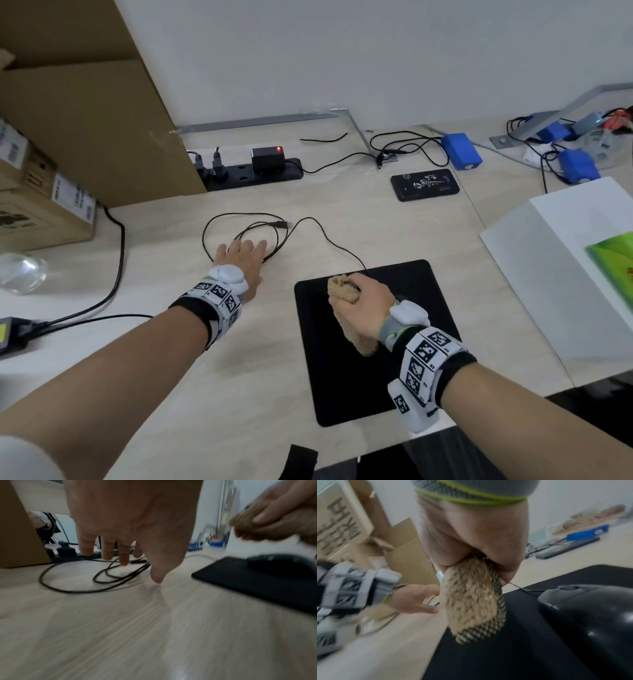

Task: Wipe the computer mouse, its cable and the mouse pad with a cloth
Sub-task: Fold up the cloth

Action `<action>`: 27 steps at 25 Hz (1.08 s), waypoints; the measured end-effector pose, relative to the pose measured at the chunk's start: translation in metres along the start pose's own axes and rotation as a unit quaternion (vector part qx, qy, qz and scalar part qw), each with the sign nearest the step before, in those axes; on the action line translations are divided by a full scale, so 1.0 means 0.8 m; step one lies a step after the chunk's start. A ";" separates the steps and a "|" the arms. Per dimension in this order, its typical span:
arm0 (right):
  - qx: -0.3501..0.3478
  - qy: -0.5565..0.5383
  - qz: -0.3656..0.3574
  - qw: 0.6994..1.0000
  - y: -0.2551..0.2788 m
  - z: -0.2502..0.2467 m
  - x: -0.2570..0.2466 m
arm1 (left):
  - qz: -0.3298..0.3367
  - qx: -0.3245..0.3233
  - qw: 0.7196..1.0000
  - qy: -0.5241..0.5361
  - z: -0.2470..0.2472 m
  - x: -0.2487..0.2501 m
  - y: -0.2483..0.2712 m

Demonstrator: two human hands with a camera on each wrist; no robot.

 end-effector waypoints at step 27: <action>-0.129 -0.384 -0.036 0.914 0.024 0.066 -0.112 | -0.072 -0.162 0.454 0.873 -0.002 -0.015 0.193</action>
Point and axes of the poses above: each hand's wrist, its own y-axis away from the middle knuckle, its own z-axis out of the palm, x = y × z, the point moved 8 cm from there along -y, towards the middle knuckle, and after that the axes turned 10 degrees about -z, right-handed, at the moved point
